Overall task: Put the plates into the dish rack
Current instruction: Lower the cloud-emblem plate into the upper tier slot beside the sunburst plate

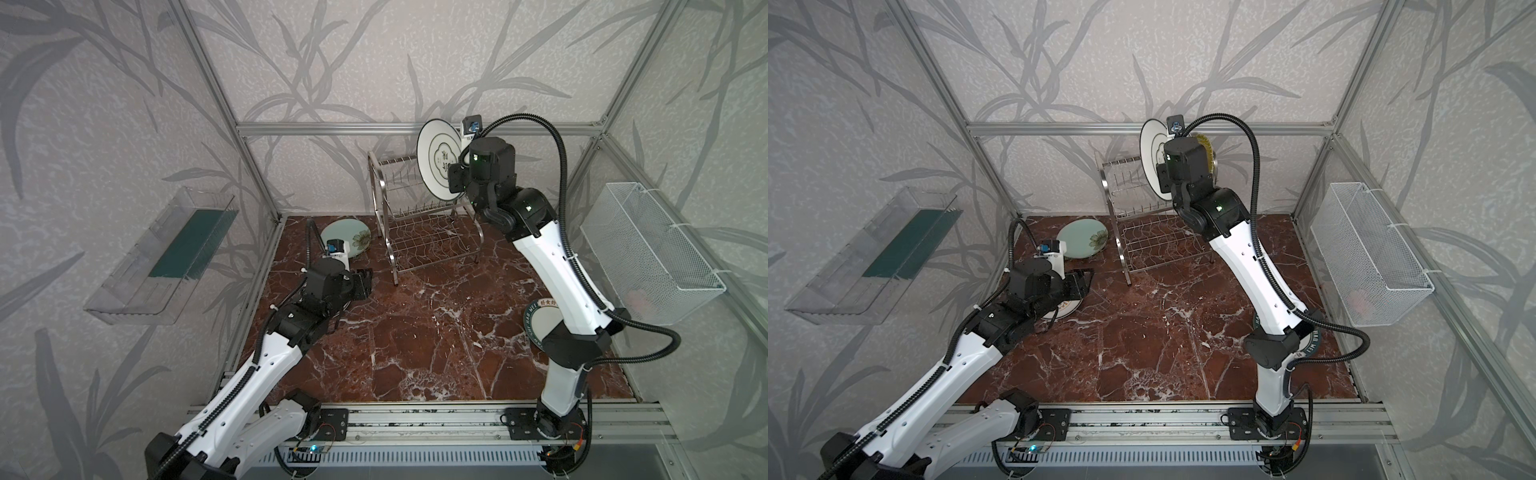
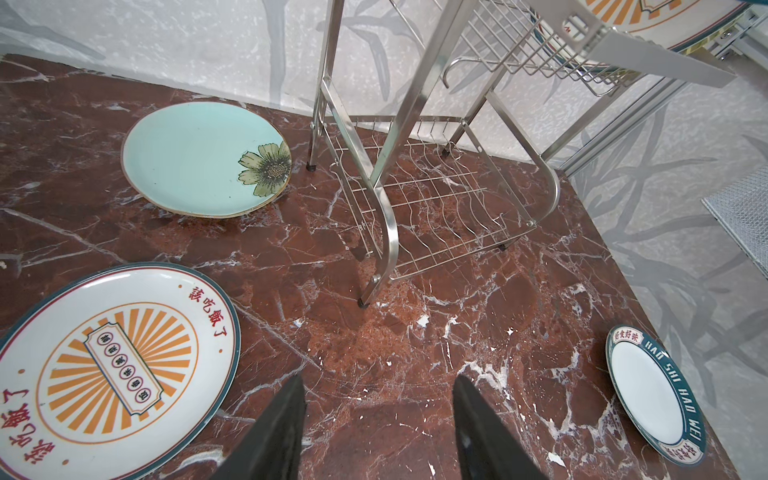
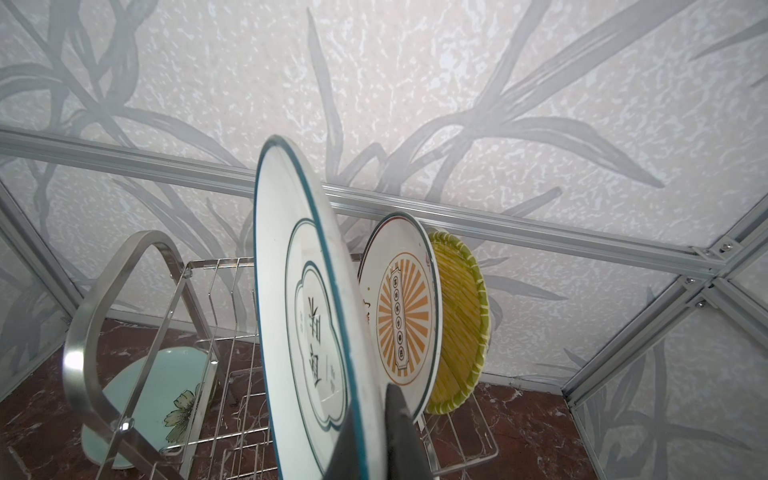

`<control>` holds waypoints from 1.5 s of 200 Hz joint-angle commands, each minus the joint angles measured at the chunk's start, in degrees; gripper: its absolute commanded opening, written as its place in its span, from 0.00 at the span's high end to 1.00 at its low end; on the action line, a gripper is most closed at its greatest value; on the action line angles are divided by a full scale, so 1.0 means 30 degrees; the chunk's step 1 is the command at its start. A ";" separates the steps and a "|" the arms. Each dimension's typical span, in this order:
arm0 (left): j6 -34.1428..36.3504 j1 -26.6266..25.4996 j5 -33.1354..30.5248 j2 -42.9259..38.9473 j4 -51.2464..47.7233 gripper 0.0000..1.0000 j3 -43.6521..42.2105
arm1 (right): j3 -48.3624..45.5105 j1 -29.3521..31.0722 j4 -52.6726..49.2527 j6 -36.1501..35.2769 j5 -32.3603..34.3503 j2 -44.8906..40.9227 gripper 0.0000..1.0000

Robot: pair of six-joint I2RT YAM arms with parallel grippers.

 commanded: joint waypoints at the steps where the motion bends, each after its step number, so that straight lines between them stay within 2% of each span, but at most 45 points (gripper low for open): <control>1: 0.0259 0.0128 -0.0471 -0.0424 -0.0722 0.45 -0.0211 | 0.2581 0.0201 0.0423 -0.0698 0.1429 0.0944 1.00; 46: 0.0268 0.0159 -0.0418 -0.0746 -0.1200 0.45 -0.0076 | 0.4318 0.0310 0.0855 -0.1428 0.2237 0.2645 1.00; 148: 0.0271 0.0142 -0.0657 -0.1394 -0.1745 0.45 -0.0351 | 0.4496 0.0210 0.2484 -0.2519 0.3729 0.4517 1.00; 300: 0.0265 0.0153 -0.0548 -0.1219 -0.1789 0.45 -0.0414 | 0.4637 -0.0740 0.1909 -0.1464 0.3835 0.5894 1.00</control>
